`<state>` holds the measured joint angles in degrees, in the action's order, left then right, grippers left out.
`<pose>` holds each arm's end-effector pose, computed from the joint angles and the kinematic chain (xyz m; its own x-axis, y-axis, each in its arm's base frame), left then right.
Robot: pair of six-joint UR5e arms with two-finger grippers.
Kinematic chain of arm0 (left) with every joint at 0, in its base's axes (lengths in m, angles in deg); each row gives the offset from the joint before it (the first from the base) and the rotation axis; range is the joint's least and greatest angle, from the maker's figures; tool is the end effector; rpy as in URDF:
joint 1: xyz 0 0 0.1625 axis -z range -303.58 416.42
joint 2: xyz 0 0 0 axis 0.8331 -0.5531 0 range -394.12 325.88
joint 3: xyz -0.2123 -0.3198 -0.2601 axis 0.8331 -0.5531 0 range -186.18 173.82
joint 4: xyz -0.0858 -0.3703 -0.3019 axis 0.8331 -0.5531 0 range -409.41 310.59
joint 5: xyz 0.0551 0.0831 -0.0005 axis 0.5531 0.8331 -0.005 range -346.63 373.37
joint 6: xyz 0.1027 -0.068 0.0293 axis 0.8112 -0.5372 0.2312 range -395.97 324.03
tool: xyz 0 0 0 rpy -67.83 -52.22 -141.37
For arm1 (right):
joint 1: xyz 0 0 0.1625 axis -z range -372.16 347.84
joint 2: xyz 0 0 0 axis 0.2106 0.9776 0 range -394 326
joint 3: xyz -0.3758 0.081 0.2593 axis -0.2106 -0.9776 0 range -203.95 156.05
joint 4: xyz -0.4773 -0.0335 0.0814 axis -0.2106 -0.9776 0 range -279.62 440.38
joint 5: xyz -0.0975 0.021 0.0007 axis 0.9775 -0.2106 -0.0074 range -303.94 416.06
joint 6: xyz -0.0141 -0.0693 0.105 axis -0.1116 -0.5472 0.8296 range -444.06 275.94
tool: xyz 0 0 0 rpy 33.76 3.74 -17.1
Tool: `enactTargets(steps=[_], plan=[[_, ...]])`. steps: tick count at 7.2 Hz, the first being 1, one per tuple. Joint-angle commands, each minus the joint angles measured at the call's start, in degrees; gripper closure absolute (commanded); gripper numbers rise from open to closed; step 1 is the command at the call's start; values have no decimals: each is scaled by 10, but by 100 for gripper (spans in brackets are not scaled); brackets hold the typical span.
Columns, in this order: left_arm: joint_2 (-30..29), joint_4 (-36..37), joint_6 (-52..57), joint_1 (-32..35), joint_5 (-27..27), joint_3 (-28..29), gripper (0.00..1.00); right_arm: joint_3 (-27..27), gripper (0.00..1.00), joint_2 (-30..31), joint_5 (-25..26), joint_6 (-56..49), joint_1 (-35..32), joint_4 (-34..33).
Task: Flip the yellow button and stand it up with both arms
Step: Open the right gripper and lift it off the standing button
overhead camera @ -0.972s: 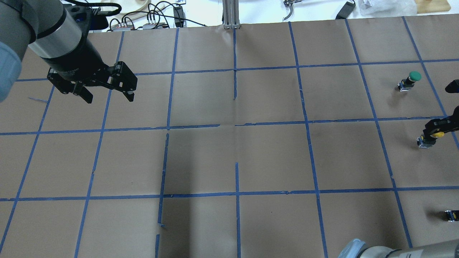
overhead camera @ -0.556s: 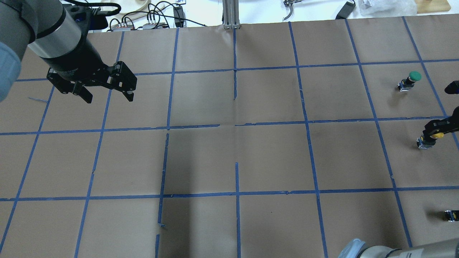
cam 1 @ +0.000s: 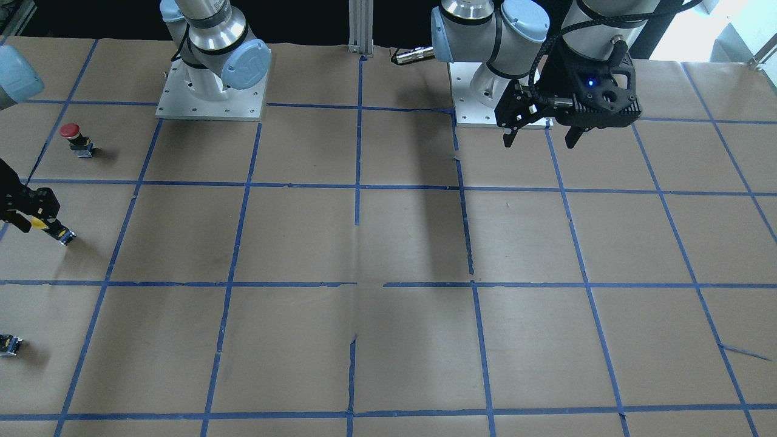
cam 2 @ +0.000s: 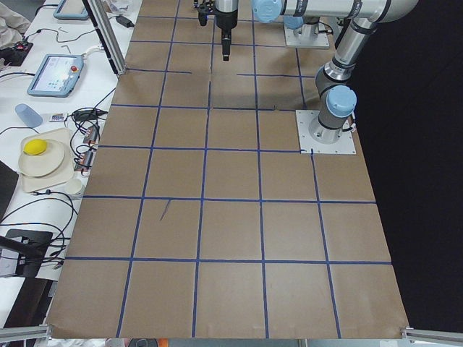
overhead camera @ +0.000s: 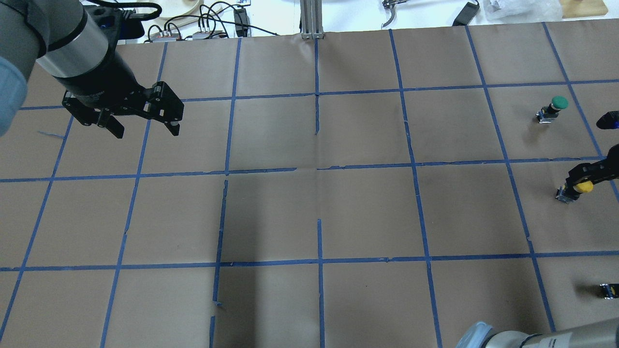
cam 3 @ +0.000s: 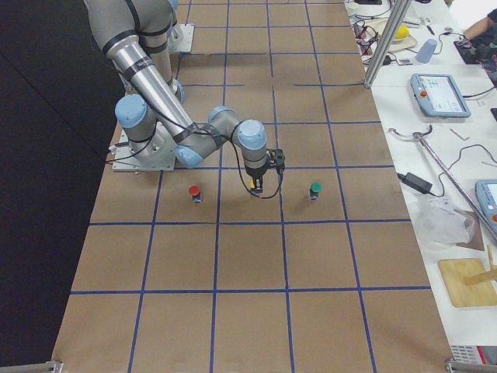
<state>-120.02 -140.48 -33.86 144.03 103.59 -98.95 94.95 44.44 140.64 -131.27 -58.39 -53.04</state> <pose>-0.1105 -0.5388 0.5097 -1.0000 -0.0050 -0.0040 -0.0050 1.0000 -0.0044 -0.2784 -0.5005 0.1932 -0.9976 -0.0639 -0.0262 -0.0609 0.9927 -0.1041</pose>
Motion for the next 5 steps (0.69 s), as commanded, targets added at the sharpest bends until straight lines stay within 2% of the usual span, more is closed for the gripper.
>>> enactTargets(steps=[1,2,3,5], plan=[[0,0,0,1,-1,2,0,-4,12,2,8,0,0,4],[0,1,0,1,-1,0,0,-10,1,9,9,1,0,12],[0,0,0,0,0,0,0,-25,0,34,22,5,-3,44],[0,-1,0,0,1,0,0,-109,0,89,32,41,-23,232]])
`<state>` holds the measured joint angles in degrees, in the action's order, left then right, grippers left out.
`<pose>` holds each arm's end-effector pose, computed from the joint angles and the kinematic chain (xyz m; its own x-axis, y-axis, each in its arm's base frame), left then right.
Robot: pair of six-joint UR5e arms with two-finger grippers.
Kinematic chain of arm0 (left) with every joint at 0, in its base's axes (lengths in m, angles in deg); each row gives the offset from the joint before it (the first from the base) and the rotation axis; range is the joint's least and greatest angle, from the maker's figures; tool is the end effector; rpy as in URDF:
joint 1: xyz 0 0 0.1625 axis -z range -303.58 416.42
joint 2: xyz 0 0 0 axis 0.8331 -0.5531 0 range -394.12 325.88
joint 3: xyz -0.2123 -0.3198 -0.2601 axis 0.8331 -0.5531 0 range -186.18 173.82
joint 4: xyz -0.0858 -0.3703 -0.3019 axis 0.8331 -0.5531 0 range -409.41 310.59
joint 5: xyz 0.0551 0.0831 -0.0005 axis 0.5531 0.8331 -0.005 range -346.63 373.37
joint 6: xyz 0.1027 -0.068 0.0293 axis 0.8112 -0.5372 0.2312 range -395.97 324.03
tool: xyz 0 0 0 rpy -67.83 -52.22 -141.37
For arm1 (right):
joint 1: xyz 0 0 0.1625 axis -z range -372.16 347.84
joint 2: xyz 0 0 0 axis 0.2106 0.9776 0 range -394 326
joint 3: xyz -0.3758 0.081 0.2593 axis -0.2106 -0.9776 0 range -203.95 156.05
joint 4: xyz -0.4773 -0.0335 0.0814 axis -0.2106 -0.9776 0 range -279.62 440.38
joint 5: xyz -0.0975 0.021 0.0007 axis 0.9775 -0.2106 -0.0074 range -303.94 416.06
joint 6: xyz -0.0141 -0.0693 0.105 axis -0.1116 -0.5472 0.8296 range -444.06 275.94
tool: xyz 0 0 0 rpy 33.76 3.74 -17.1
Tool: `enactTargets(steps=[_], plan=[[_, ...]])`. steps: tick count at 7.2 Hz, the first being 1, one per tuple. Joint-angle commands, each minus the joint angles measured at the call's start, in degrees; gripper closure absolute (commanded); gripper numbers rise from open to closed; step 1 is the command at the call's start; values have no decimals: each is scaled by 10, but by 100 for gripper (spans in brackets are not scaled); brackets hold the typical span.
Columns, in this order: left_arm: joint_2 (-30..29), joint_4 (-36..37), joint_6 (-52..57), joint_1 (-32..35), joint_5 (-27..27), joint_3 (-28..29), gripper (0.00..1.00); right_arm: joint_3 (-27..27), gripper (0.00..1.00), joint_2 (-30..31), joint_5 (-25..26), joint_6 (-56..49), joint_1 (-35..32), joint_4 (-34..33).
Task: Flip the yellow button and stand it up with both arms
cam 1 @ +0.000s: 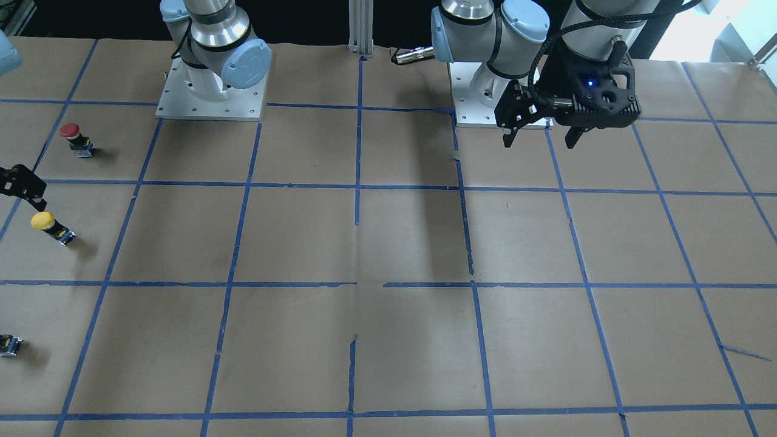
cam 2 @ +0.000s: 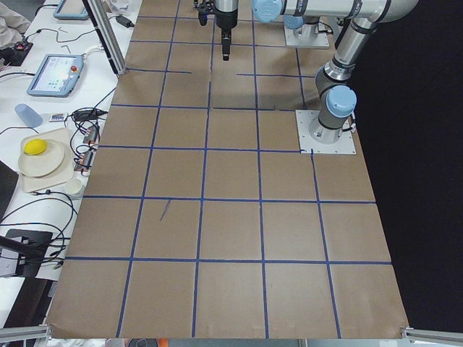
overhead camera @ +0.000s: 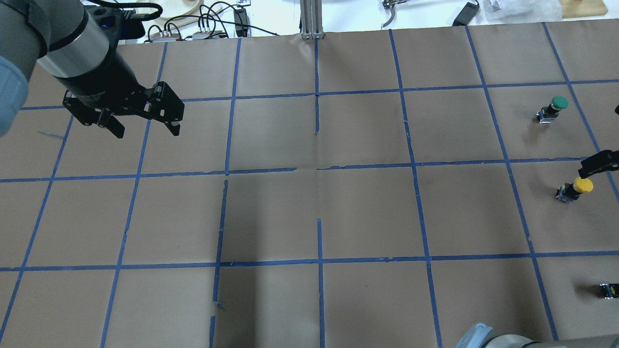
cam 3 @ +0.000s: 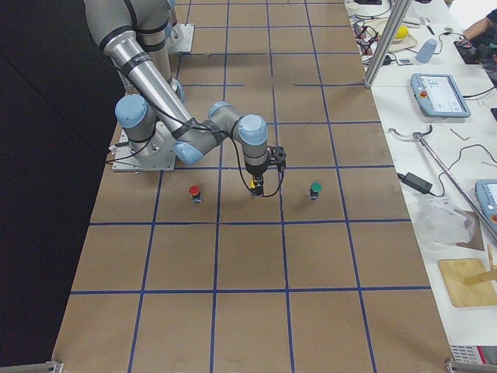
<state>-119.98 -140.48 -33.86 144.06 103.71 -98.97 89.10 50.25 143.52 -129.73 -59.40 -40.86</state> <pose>-0.1105 -0.5385 0.5099 -1.0000 -0.0045 -0.0061 -0.0045 1.0000 -0.0046 -0.2785 -0.5057 0.2768 -0.9987 -0.0519 -0.0005 -0.0518 0.9968 -0.0612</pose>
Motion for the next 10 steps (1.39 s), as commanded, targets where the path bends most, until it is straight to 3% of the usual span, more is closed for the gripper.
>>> enactTargets(steps=[1,3,4,7,10], plan=[[0,0,0,0,-1,0,0,-95,0,46,8,97,-48,178],[0,-1,0,-1,-1,0,0,-146,0,109,11,304,-166,328],[-2,0,0,0,0,0,0,-153,0,141,10,379,-232,353],[-2,2,0,0,-2,1,0,-151,0,155,11,514,-401,354],[-1,3,0,0,-5,3,0,-146,0,153,9,503,-407,354]])
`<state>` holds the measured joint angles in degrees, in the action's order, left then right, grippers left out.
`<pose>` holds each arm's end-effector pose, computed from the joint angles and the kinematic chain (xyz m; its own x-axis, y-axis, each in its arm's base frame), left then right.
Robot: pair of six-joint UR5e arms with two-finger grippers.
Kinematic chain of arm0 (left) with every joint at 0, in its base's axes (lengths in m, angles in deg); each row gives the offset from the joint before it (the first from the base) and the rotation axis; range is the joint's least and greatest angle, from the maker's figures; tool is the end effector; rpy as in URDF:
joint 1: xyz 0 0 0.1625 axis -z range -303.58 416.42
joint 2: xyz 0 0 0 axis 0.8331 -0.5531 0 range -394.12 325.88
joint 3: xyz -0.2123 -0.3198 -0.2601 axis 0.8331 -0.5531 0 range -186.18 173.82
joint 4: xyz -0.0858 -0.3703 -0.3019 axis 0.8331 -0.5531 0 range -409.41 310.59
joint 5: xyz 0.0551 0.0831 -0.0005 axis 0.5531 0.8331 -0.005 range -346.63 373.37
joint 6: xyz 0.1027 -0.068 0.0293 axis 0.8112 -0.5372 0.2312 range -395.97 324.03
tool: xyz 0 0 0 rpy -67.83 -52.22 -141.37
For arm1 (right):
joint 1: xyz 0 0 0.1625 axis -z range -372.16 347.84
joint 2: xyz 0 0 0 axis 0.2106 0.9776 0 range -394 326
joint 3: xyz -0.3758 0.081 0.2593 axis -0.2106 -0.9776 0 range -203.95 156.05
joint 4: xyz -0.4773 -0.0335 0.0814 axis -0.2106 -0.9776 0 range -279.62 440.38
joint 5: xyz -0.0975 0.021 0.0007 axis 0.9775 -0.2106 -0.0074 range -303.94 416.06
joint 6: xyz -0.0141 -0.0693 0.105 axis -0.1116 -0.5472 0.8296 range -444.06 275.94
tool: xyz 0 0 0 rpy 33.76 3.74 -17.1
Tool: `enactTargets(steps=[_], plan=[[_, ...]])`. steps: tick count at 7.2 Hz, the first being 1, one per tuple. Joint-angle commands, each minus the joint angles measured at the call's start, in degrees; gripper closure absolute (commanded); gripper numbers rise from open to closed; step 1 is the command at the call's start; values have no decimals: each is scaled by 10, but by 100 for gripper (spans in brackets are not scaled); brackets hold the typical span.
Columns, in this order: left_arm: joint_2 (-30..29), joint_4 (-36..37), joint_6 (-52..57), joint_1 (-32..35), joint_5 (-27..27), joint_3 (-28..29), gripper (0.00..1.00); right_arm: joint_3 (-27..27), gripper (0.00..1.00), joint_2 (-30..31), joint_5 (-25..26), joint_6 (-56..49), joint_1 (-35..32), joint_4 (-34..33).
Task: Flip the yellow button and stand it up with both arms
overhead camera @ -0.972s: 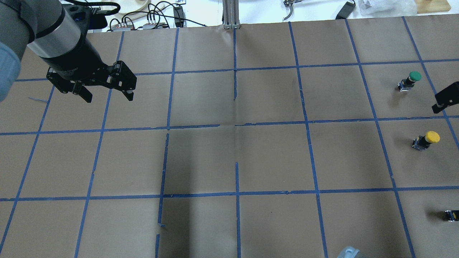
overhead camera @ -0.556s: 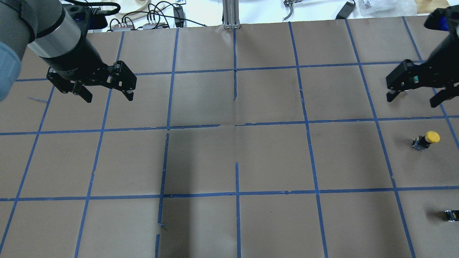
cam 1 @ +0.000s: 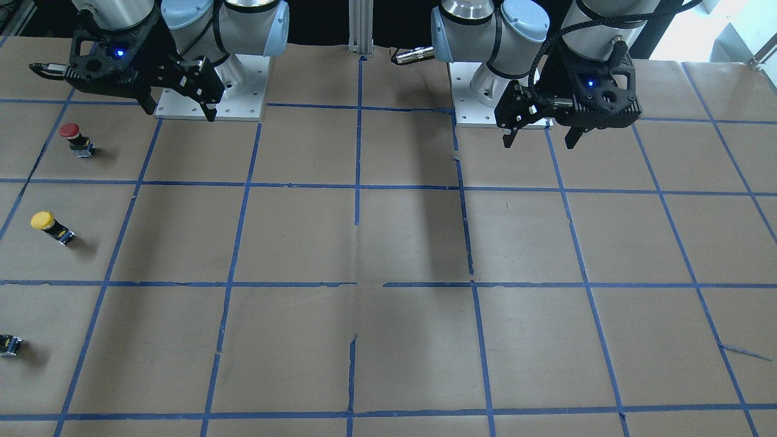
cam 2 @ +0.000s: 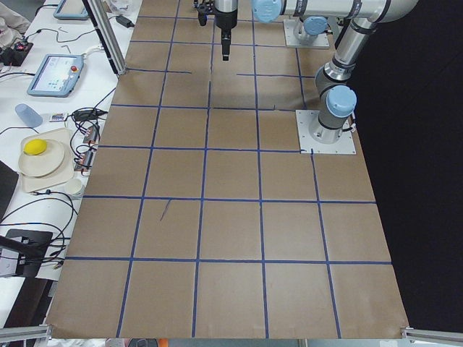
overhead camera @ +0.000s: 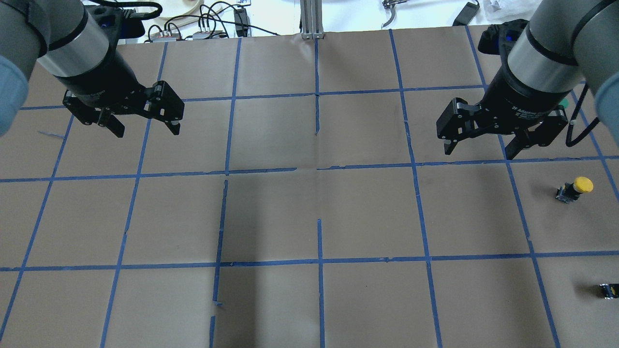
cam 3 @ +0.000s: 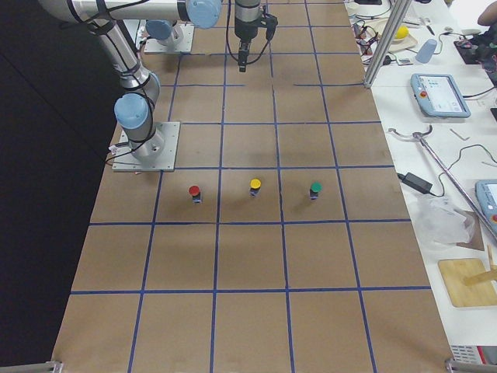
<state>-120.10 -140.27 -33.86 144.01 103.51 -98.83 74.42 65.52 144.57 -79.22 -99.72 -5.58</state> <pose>-0.1104 -0.5401 0.5105 -1.0000 -0.0053 -0.0028 -0.0053 0.9999 -0.0088 0.1158 -0.4885 0.4977 -0.9916 0.1277 -0.0215 0.1265 0.9906 0.0526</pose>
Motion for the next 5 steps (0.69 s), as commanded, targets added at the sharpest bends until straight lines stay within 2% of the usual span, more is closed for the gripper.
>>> enactTargets(steps=[1,5], plan=[[-7,1,-1,2,-6,11,0,0,0,0,0,-2,-2,-2],[-2,2,0,4,-3,4,0,-1,0,-2,-7,-1,-2,-8]])
